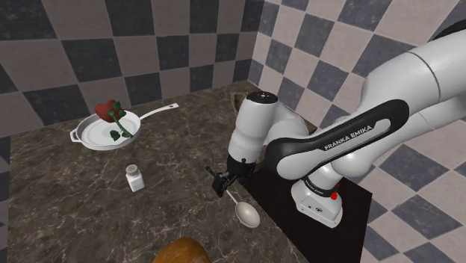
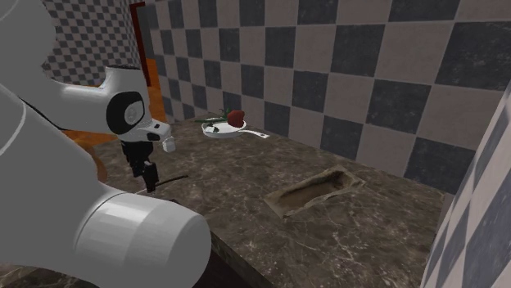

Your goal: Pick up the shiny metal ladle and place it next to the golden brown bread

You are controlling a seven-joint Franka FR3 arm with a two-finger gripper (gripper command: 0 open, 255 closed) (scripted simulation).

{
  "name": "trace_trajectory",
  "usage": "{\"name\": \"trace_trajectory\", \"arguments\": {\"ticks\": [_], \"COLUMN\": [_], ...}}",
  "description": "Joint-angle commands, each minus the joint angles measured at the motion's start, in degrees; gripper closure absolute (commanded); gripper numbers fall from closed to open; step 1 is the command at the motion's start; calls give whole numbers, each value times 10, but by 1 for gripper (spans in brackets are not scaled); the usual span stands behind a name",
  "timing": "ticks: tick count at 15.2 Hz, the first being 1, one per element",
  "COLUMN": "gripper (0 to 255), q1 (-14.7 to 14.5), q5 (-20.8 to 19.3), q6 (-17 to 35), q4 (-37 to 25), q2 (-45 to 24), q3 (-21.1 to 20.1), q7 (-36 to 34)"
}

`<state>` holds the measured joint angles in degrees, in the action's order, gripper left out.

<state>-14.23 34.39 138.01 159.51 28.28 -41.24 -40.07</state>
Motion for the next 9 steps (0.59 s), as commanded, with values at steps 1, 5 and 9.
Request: {"name": "trace_trajectory", "arguments": {"ticks": [1, 5, 9], "gripper": [0, 0, 0], "q1": [-7, -9, -8], "q5": [-6, -11, -11], "q6": [-54, -75, -75], "q4": [-10, -15, -15], "q2": [43, 58, 58], "q3": [21, 31, 31], "q7": [-1, -2, -2]}}
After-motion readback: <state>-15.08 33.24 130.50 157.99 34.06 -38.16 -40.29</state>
